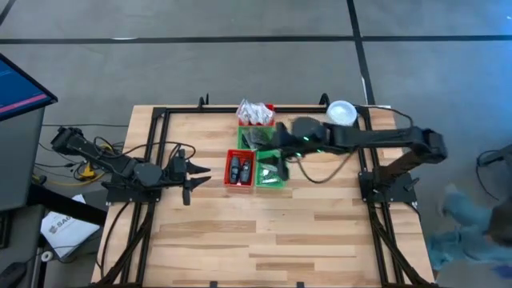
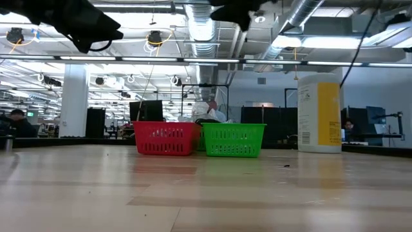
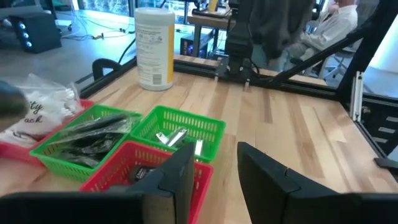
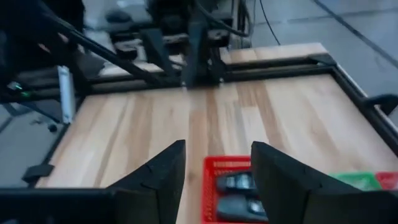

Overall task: Pick & Place Travel size toiletries
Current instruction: Return to Home Position

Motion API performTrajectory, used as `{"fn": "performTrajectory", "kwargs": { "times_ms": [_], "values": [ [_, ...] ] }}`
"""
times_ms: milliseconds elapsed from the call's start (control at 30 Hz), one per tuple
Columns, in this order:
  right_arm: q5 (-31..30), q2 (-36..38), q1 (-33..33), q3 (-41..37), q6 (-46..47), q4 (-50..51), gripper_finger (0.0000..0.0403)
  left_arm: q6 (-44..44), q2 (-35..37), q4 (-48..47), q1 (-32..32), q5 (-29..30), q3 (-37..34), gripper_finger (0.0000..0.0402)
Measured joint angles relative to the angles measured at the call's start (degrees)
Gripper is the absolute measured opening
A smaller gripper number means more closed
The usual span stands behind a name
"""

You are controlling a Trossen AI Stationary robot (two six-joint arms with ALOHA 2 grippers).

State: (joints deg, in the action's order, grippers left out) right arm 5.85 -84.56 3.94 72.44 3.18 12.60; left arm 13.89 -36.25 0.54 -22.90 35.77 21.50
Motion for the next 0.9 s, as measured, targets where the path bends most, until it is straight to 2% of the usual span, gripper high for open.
{"fn": "performTrajectory", "kwargs": {
  "times_ms": [133,233,400,533,900],
  "values": [
    [-0.20,7.06,-2.66,-11.12,1.11,-10.32,0.0171,-1.46,-0.03,0.63,-0.01,0.43,0.00,0.0113],
    [-0.21,10.55,-4.57,-16.11,1.38,-13.00,0.0172,-1.96,-0.09,0.91,0.02,1.84,0.00,0.0113],
    [-8.18,14.62,-7.44,-22.14,1.40,-17.18,0.0175,-3.72,-0.07,2.87,0.05,4.85,-0.98,0.0113],
    [-11.60,17.10,-9.40,-27.67,1.94,-20.84,0.0176,-3.41,-0.09,5.16,0.05,4.88,-3.27,0.0113],
    [-12.16,20.21,-9.46,-39.51,3.58,-31.94,0.0177,-2.96,1.93,7.37,0.05,4.82,-8.40,0.0113]
  ]
}}
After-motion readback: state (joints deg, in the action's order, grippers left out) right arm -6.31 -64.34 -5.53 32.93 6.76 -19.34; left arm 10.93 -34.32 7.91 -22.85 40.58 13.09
